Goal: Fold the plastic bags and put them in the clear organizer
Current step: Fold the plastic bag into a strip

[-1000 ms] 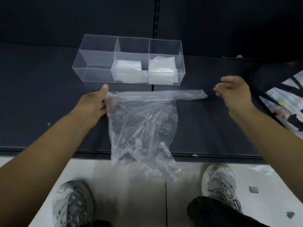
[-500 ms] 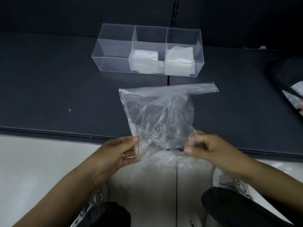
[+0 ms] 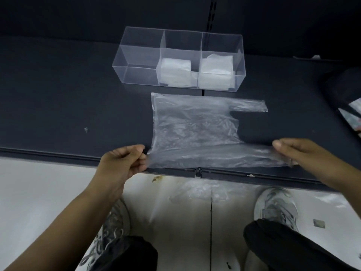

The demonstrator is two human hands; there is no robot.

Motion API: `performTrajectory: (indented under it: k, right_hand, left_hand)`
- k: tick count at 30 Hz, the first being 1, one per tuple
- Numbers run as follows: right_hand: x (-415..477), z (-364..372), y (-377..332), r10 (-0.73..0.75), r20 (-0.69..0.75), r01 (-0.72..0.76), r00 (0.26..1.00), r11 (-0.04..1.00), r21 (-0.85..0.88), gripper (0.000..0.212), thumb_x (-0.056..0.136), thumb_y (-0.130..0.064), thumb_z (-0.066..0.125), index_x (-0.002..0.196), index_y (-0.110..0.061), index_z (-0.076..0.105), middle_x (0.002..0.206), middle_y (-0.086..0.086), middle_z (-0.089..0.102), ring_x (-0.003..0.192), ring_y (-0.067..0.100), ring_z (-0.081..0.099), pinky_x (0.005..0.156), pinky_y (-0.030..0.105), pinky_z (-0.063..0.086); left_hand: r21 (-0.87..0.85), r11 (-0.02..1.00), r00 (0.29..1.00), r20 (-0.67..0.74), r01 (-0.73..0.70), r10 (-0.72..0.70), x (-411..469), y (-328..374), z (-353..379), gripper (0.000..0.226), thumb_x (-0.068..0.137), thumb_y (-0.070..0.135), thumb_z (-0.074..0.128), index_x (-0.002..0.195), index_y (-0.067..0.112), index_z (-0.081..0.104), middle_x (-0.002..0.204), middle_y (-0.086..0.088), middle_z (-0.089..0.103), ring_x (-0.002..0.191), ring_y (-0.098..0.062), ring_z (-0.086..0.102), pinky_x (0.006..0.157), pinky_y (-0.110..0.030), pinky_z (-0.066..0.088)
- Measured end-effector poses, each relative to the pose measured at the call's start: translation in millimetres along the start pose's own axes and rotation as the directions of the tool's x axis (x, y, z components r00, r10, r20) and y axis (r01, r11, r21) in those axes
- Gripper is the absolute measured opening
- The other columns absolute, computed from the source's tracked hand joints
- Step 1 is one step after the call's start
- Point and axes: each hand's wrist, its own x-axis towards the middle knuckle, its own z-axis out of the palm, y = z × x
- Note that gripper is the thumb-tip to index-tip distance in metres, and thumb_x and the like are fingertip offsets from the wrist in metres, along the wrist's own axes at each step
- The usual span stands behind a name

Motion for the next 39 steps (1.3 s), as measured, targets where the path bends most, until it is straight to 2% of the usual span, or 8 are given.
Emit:
performTrajectory:
  k: [6,10,20,25,31,34,36,39]
  right_hand:
    - [3,4,12,0.055,-0.078,-0.039,0.995,0.980,0.194,0.007,0.080,-0.022,0.069,0.083,-0.018,0.065,0.063,0.001,0.059,0.052,0.011,0.048,0.049,0.017,0.042]
    - [-1,-1,25,0.136,-0.198,-0.059,0.971,0.934,0.353,0.024,0.078,-0.007,0.072,0.099,-0.015,0.064,0.067,0.002,0.060,0.046,0.007,0.049,0.045,0.016,0.042]
    - [-10,9,27,0.147,-0.252,-0.030,0.957,0.909,0.415,0.023,0.082,-0.007,0.071,0.096,-0.025,0.069,0.066,-0.003,0.064,0.051,0.010,0.053,0.052,0.017,0.046]
    - [-9,11,28,0.172,-0.242,-0.040,0.955,0.881,0.471,0.019,0.082,-0.007,0.071,0.095,-0.021,0.070,0.062,-0.001,0.063,0.049,0.009,0.052,0.052,0.016,0.048]
    - [-11,11,30,0.208,-0.292,-0.058,0.933,0.890,0.452,0.012,0.081,-0.011,0.071,0.092,-0.015,0.069,0.058,0.000,0.061,0.047,0.009,0.050,0.048,0.015,0.045]
    - [-14,9,33,0.262,-0.403,-0.137,0.877,0.939,0.314,0.011,0.082,-0.007,0.072,0.090,-0.006,0.066,0.054,0.001,0.061,0.041,0.005,0.049,0.042,0.014,0.042]
    - [-18,9,26,0.244,-0.479,-0.265,0.843,0.964,0.023,0.013,0.081,-0.013,0.074,0.091,-0.011,0.066,0.063,-0.001,0.062,0.050,0.008,0.055,0.050,0.019,0.044]
    - [-15,14,-5,-0.035,-0.605,-0.269,0.796,0.875,-0.404,0.027,0.080,-0.014,0.071,0.106,-0.012,0.064,0.090,0.008,0.059,0.087,0.029,0.057,0.075,0.035,0.045]
  left_hand:
    - [0.276,0.961,0.991,0.126,0.006,-0.043,1,3,16,0.011,0.082,0.018,0.073,0.086,0.007,0.073,0.067,-0.008,0.072,0.057,-0.016,0.069,0.050,-0.018,0.052]
    - [0.338,0.939,0.992,0.121,-0.067,0.028,7,-4,21,0.006,0.084,0.007,0.071,0.080,0.011,0.073,0.061,-0.006,0.070,0.050,-0.013,0.065,0.048,-0.017,0.051]
    - [0.377,0.919,0.976,0.216,-0.114,0.033,-27,-7,19,0.038,0.071,0.045,0.072,0.084,0.009,0.069,0.074,-0.008,0.073,0.067,-0.024,0.073,0.053,-0.024,0.056]
    - [0.383,0.914,0.939,0.245,0.135,-0.241,-39,-16,19,0.064,0.062,0.062,0.066,0.092,0.005,0.068,0.079,-0.012,0.074,0.073,-0.027,0.073,0.055,-0.026,0.056]
    - [0.216,0.953,0.931,0.252,0.211,-0.263,-33,-20,25,0.042,0.068,0.039,0.072,0.094,0.006,0.071,0.086,-0.011,0.075,0.078,-0.025,0.073,0.054,-0.021,0.055]
    - [0.232,0.967,0.962,0.223,0.106,-0.159,-28,-20,16,0.023,0.082,0.031,0.070,0.081,0.009,0.074,0.083,-0.013,0.074,0.076,-0.026,0.073,0.055,-0.021,0.055]
    - [0.312,0.947,0.949,0.264,0.083,-0.170,-29,-22,16,0.022,0.085,0.028,0.069,0.079,0.008,0.074,0.080,-0.012,0.074,0.073,-0.025,0.073,0.055,-0.022,0.054]
    - [0.361,0.930,0.933,0.306,0.069,-0.188,-32,-23,19,0.024,0.086,0.032,0.068,0.088,0.009,0.074,0.082,-0.011,0.075,0.074,-0.024,0.073,0.058,-0.022,0.056]
